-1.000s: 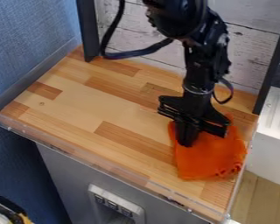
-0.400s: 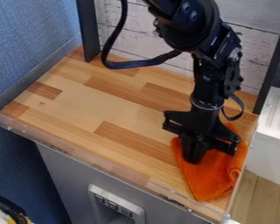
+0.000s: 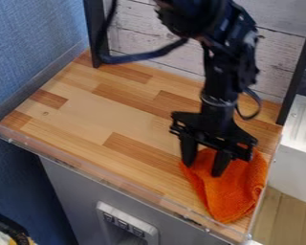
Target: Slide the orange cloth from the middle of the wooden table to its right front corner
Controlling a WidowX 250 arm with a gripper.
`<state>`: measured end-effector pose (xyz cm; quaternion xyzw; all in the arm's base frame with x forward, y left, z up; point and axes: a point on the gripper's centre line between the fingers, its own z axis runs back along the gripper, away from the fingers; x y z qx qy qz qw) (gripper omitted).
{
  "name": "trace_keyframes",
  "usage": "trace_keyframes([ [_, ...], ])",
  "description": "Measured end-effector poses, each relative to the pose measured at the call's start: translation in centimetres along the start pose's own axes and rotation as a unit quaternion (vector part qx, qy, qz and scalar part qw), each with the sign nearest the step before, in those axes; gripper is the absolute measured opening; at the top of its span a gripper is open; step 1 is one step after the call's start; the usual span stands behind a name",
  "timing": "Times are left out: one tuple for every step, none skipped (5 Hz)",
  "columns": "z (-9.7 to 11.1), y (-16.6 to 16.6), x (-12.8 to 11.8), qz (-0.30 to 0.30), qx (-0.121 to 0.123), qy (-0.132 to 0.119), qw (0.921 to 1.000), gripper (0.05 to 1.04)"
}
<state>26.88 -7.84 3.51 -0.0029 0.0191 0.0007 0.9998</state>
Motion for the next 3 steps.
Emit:
trace_keyframes([
  [1.6,1.4,-0.1,0.000,-0.003,-0.001,1.0000,0.996],
  [3.1,2.7,0.0,0.002,-0.005,-0.011,0.9999,0.999],
  [3.9,3.7,0.2,0.006,-0.004,-0.022,0.9997,0.999],
])
